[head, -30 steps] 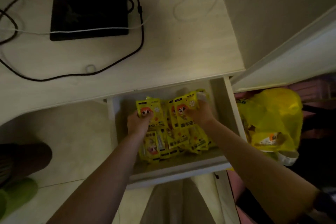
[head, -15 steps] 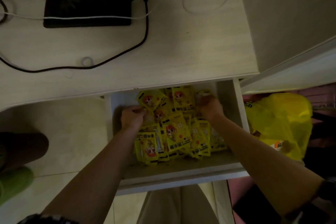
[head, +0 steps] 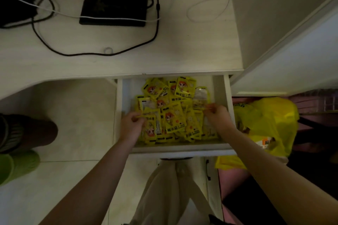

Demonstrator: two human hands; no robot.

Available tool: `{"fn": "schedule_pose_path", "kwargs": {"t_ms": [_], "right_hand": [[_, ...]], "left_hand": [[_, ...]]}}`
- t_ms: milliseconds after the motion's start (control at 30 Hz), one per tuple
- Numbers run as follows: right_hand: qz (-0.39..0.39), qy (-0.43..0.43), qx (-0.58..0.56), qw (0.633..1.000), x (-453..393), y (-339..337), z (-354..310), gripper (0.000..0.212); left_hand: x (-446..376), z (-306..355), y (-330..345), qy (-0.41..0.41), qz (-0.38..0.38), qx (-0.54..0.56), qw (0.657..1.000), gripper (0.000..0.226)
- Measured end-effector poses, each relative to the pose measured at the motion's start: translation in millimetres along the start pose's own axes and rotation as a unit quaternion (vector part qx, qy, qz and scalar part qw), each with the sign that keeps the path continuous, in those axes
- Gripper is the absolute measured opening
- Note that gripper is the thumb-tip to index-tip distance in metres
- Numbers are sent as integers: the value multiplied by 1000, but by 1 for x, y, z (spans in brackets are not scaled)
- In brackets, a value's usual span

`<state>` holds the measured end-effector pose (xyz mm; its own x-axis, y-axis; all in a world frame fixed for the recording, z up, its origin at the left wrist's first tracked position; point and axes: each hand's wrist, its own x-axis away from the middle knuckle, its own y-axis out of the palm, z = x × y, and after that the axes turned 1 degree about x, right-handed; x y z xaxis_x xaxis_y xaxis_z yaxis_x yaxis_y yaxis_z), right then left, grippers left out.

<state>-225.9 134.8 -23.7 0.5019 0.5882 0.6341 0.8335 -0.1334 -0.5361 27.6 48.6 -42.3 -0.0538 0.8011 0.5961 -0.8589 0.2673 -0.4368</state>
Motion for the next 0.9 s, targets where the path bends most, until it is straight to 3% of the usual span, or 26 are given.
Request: {"fn": "schedule_pose_path", "kwargs": {"t_ms": [167,333,467,567,767,900], "right_hand": [[-14,-20,-59,998,55,-7,28,18],[-36,48,-148,987,101,-11,64,20],[-38,183,-261,947,114,-11,96,29],[-48,255,-340,904,115,-11,103,32],[-41,280,-437,854,95,-7,95,46],[-21,280,-458,843,88,-7,78,40]], "left_hand": [[67,-22,-8,-47,3,130,990,10],[115,-60,-15,-112,14,211,971,16],[125,-85,-23,-173,29,224,959,27],[118,-92,-29,-228,-2,288,930,33],[91,-80,-30,-271,-14,411,871,29],[76,-76,-23,-271,-19,429,861,15]]}}
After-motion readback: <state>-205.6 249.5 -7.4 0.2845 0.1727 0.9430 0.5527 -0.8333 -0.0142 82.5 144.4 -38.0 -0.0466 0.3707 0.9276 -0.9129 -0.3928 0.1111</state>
